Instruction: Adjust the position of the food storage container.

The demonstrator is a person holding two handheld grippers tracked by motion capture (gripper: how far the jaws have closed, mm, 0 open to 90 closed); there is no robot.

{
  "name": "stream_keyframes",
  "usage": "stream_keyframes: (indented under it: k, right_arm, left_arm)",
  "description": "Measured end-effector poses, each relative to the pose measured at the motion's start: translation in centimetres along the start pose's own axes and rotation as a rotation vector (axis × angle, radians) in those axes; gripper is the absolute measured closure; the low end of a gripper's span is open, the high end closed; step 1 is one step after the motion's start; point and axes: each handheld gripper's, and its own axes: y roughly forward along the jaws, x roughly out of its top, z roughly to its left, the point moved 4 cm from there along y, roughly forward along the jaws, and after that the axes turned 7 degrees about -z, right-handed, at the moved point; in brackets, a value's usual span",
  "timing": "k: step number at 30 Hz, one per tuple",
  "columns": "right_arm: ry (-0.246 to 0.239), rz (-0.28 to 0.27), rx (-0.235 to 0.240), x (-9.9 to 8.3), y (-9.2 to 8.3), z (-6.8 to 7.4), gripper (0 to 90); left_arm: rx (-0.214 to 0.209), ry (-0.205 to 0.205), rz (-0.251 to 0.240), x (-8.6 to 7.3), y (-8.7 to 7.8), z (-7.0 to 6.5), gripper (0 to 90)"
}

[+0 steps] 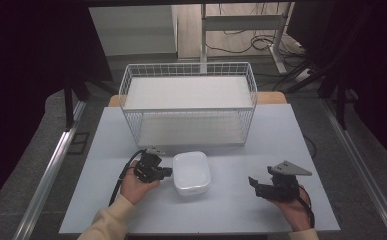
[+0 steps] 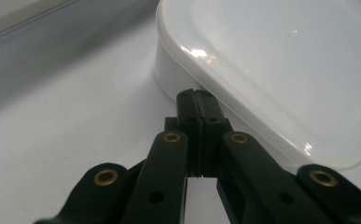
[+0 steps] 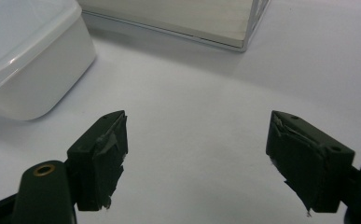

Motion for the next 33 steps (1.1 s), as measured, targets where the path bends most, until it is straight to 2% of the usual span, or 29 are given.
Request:
stream_keyframes:
  k: [5, 7, 12, 18, 20, 21, 24, 26, 29, 30, 33]
  right_arm:
    - [0.002, 0.001, 0.0, 0.0, 0.0, 0.0, 20.7]
    - [0.0, 0.0, -0.001, 0.0, 0.0, 0.0, 20.7]
    - [0.002, -0.014, -0.002, 0.2, -0.2, 0.0, 20.8]
    - [0.028, -0.043, 0.027, 0.7, -0.5, 0.2, 21.1]
    - [0.042, -0.062, 0.03, 1.1, -0.8, 0.3, 21.4]
    - [0.042, -0.066, 0.029, 1.1, -0.9, 0.2, 21.5]
    - [0.045, -0.071, 0.022, 1.2, -1.1, 0.0, 21.5]
    - [0.046, -0.072, 0.018, 1.2, -1.1, -0.1, 21.5]
    - [0.047, -0.073, 0.023, 1.2, -1.1, -0.1, 21.6]
    - [0.045, -0.074, 0.024, 1.3, -1.2, 0.0, 21.6]
    - [0.036, -0.08, 0.034, 1.3, -1.2, 0.2, 21.6]
  left_arm:
    - [-0.002, 0.003, -0.001, 0.7, 0.5, 0.2, 90.0]
    - [-0.008, -0.011, -0.011, 1.0, 0.8, 0.2, 90.0]
    - [-0.01, 0.003, 0.005, 0.9, 1.1, 0.0, 90.0]
    - [-0.006, 0.012, -0.047, 0.9, -0.7, 0.0, 90.0]
    - [-0.025, 0.004, -0.107, 0.7, -2.6, -0.5, 89.5]
    - [-0.028, 0.006, -0.12, 0.6, -3.2, -0.7, 87.9]
    - [-0.031, 0.003, -0.166, 0.1, -4.7, -1.3, 73.8]
    - [-0.031, -0.003, -0.172, -0.1, -5.1, -1.3, 56.8]
    - [-0.033, -0.03, -0.176, -0.6, -5.9, -1.3, 39.2]
    - [-0.031, -0.039, -0.184, -0.8, -6.2, -1.1, 34.9]
    - [-0.029, -0.06, -0.198, -1.2, -6.7, -0.7, 30.1]
